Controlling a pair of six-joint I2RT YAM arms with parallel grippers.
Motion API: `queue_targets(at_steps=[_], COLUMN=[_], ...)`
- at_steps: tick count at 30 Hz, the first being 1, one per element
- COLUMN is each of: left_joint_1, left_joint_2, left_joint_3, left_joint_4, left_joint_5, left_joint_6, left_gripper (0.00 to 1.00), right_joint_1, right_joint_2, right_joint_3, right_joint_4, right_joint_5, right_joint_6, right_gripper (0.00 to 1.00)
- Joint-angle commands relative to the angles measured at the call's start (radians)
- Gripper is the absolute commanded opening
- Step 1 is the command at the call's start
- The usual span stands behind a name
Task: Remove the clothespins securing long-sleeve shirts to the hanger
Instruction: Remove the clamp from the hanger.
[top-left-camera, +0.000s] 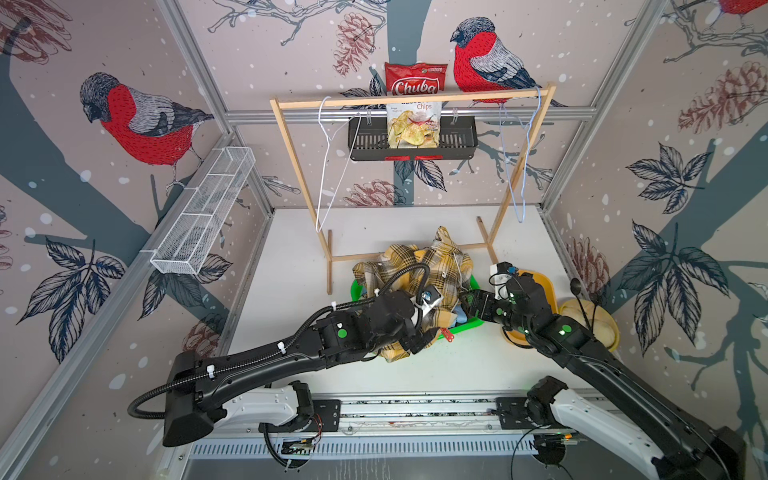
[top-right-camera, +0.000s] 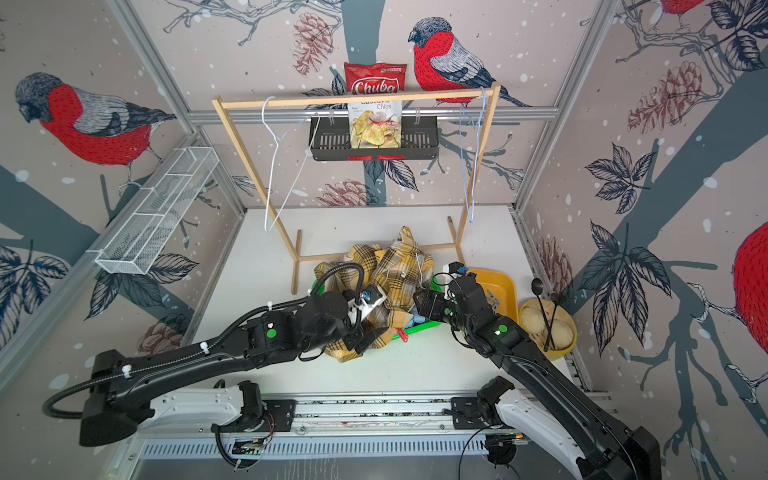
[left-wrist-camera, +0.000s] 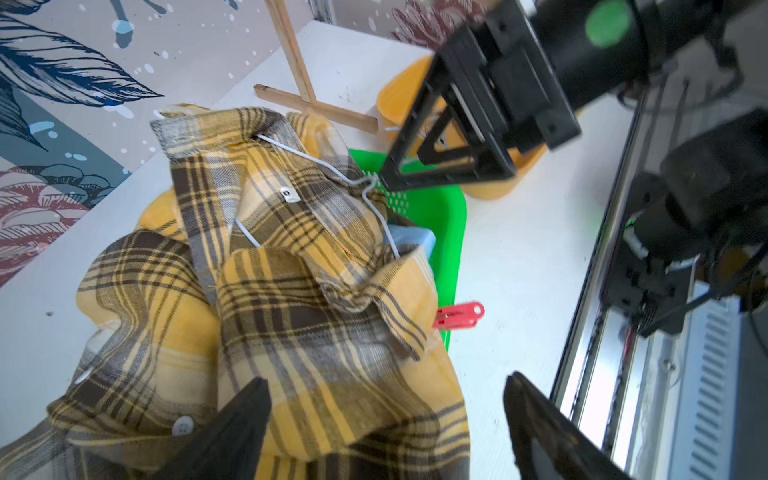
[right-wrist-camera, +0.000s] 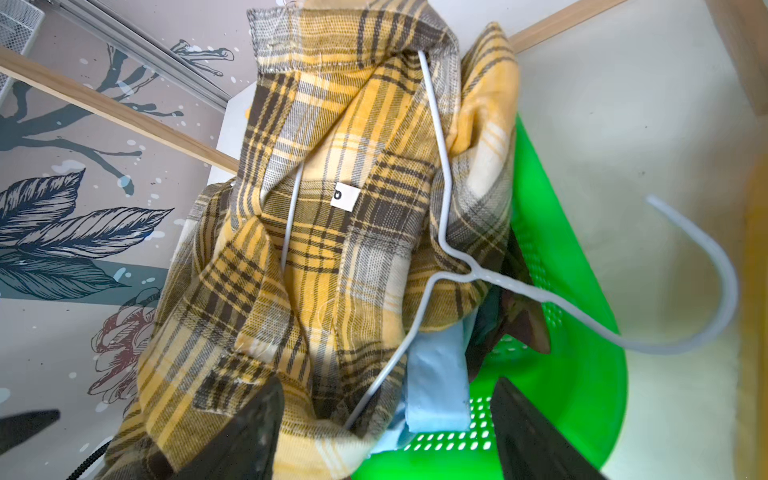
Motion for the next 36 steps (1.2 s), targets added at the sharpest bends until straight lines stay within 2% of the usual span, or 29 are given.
queue_targets(at_steps=[1, 5, 9, 13, 17, 21, 23, 28, 31, 36], left_joint_1=[-0.067, -0.106, -0.114, -0.121, -0.121, -0.120, -0.121, -0.118, -0.102, -0.027], left_joint_2=[0.026, 0.108, 0.166, 0.214, 0.253, 0.273, 0.279, 0.260, 0.249, 0.197], left_joint_3=[-0.016, -0.020, -0.012, -0.001, 0.029, 0.050, 0.082, 0.117, 0.120, 0.088], left_joint_4=[-0.088, -0.127, -0.136, -0.138, -0.152, -0.151, -0.153, -0.103, -0.072, -0.010], left_joint_5=[-0.135, -0.212, -0.232, -0.240, -0.235, -0.244, -0.246, -0.236, -0.225, -0.112], left_joint_6=[0.089, 0.090, 0.084, 0.081, 0.077, 0.070, 0.065, 0.042, 0.033, 0.001], left_gripper=[0.87, 0.87, 0.83, 0.72, 0.46, 0.14, 0.02, 0.00, 0.00, 0.00], right_joint_1=[0.002, 0.002, 0.001, 0.000, -0.004, -0.007, -0.007, -0.008, -0.009, -0.008], right_joint_2=[-0.005, -0.012, -0.025, -0.058, -0.089, -0.091, -0.091, -0.090, -0.094, -0.126], right_joint_3=[-0.005, -0.010, -0.017, -0.040, -0.056, -0.065, -0.068, -0.077, -0.090, -0.146], right_joint_4=[0.044, 0.052, 0.030, 0.030, 0.035, 0.032, 0.033, 0.036, 0.047, 0.099], right_joint_5=[-0.013, -0.023, -0.019, -0.006, 0.004, 0.002, -0.006, -0.046, -0.119, -0.248], right_joint_6=[0.020, 0.023, 0.022, 0.027, 0.035, 0.035, 0.036, 0.054, 0.081, 0.149], right_gripper=[0.79, 0.79, 0.80, 0.80, 0.81, 0.82, 0.82, 0.86, 0.86, 0.84])
